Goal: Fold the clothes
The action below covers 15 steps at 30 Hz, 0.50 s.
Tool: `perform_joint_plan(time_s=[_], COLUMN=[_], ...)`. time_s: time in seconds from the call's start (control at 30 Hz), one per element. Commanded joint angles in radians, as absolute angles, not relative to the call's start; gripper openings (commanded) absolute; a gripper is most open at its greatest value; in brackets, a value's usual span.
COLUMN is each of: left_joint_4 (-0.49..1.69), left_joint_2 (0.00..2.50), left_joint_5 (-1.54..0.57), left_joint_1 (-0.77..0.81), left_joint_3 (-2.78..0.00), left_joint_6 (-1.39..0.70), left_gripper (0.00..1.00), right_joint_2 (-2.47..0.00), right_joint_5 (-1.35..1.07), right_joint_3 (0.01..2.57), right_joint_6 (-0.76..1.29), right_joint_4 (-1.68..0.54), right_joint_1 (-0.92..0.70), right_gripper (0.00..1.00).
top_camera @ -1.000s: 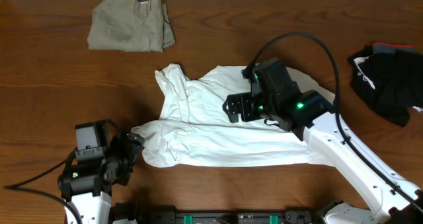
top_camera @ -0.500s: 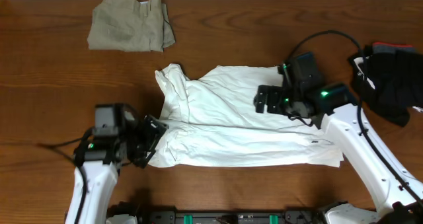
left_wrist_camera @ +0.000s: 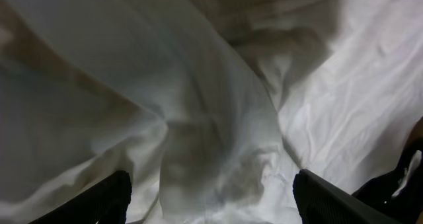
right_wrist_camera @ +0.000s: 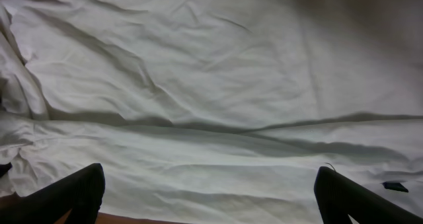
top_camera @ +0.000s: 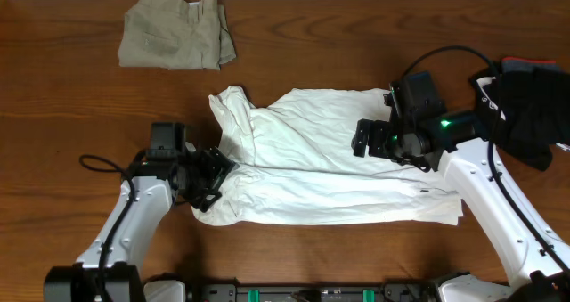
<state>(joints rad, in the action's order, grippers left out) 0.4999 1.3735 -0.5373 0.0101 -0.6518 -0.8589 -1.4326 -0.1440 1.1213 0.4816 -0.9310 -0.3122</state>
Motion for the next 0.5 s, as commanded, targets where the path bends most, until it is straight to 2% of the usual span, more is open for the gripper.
perform_joint_plan(time_s=[0.0,0.13,0.47], left_joint_4=[0.487,0.470,0.497], left_joint_2=[1.396,1.397,1.277], left_joint_5=[-0.551,-0.551,-0.575], left_joint_1=[0.017,0.019,0.019], left_joint_3=[-0.652,-0.652,-0.672], left_joint_6=[-0.846,-0.846,-0.727], left_gripper=[0.80,0.68,0.66], right_joint_2=[-1.428,-1.428,-1.428], right_joint_5=[-0.139,-0.150,-0.150], right_joint_3=[1.132,1.131,1.131], right_joint_6=[0.463,0.463,0.440], right_joint_4=[-0.934,-0.936,-0.938], right_joint_1=[-0.306,-0.306,-0.306], right_gripper=[0.99,0.99,0.99])
